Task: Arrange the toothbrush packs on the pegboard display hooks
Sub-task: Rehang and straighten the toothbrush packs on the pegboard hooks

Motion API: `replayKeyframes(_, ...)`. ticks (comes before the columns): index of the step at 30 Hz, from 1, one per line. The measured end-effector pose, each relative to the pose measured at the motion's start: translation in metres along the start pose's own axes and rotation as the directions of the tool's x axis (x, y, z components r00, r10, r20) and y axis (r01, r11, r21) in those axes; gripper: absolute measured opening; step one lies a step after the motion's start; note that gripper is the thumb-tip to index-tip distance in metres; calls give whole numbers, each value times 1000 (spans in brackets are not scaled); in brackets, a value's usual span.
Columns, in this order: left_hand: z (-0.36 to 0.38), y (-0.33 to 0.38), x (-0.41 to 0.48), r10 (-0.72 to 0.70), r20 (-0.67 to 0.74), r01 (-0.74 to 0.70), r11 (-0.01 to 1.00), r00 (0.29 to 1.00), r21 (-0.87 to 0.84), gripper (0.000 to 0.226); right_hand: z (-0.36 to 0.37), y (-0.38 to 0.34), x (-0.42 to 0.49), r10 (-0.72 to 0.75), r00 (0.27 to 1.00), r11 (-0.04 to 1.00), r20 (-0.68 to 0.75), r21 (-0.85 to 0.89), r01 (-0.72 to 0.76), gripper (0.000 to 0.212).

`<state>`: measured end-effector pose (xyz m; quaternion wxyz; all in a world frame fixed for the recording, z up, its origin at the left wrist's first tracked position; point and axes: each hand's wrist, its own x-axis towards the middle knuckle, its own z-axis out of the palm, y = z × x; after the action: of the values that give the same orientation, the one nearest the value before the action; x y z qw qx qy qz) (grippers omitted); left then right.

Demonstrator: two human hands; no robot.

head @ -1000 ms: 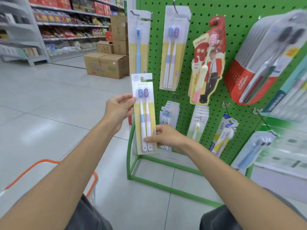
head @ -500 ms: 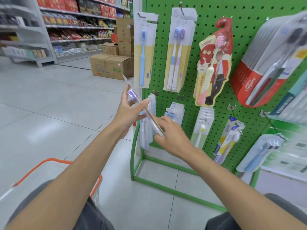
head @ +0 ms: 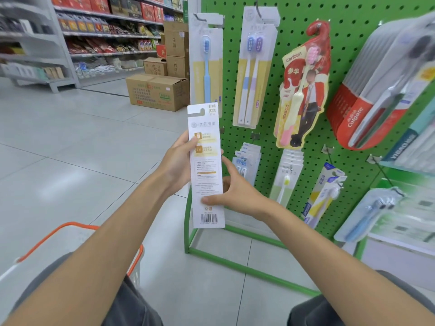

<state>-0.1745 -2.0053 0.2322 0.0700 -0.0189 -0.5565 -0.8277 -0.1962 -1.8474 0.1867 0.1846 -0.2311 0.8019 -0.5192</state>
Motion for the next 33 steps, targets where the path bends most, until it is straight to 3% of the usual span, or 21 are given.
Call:
replayKeyframes(3,3,-3,0,-38,32,37,999,999,32,36,-4,-9,1,34,999,988,-8,153,-33,114)
replayKeyframes(8,6,-10,1,-121,104,105,984,987,143,34,-23,-30,8,22,975,934,-219,353,58,89)
replayKeyframes(12,7,-13,0,-169,131,144,973,977,182,36,-41,-50,3,-64,917,908,-394,358,218,31)
replayKeyframes(14,9,-13,-2,-176,146,151,974,974,167,36,-46,-53,4,-87,892,911,-443,326,251,16)
replayKeyframes(20,10,-10,-3,-276,244,271,961,929,57,44,-48,-57,5,-72,874,879,-481,382,283,16)
replayKeyframes(27,2,-5,-3,-378,492,454,890,784,-38,58,-54,-60,4,-148,899,849,-413,413,330,18)
replayKeyframes(33,8,-4,-2,-284,408,257,959,868,120,47,-56,-70,1,-187,895,844,-404,400,357,18)
